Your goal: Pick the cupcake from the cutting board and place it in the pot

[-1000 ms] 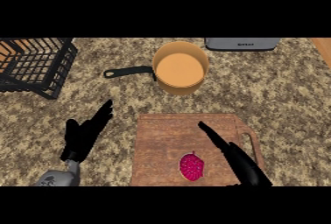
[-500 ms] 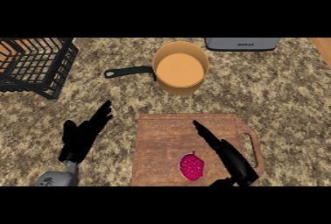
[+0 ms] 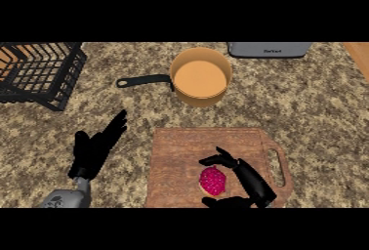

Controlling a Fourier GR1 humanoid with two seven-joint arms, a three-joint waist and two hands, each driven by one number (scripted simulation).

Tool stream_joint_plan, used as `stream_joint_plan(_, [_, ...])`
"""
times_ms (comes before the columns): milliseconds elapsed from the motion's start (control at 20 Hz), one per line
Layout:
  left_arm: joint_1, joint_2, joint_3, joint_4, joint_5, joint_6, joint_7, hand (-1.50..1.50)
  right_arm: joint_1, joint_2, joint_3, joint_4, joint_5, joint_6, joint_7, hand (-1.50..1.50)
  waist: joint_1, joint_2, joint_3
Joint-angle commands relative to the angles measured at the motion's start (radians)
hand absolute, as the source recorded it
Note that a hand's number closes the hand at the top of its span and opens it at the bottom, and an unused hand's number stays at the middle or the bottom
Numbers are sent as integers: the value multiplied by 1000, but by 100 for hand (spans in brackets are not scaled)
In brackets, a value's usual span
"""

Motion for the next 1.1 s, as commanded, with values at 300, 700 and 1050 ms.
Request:
stream_joint_plan(300, [-21,15,31,99,-7,-34,-65,0,-8,64,-46,217,-60,43,-183,150,0,15,5])
stream_joint_plan(700, [51,12,48,19,6,1,-28,0,188,109,-287,39,-112,-542,-189,150,-89,3,4])
stream_joint_plan(1050, [27,6,33,25,-10,-1,-32,0,308,109,-64,-189,4,-1031,-136,150,-32,6,2])
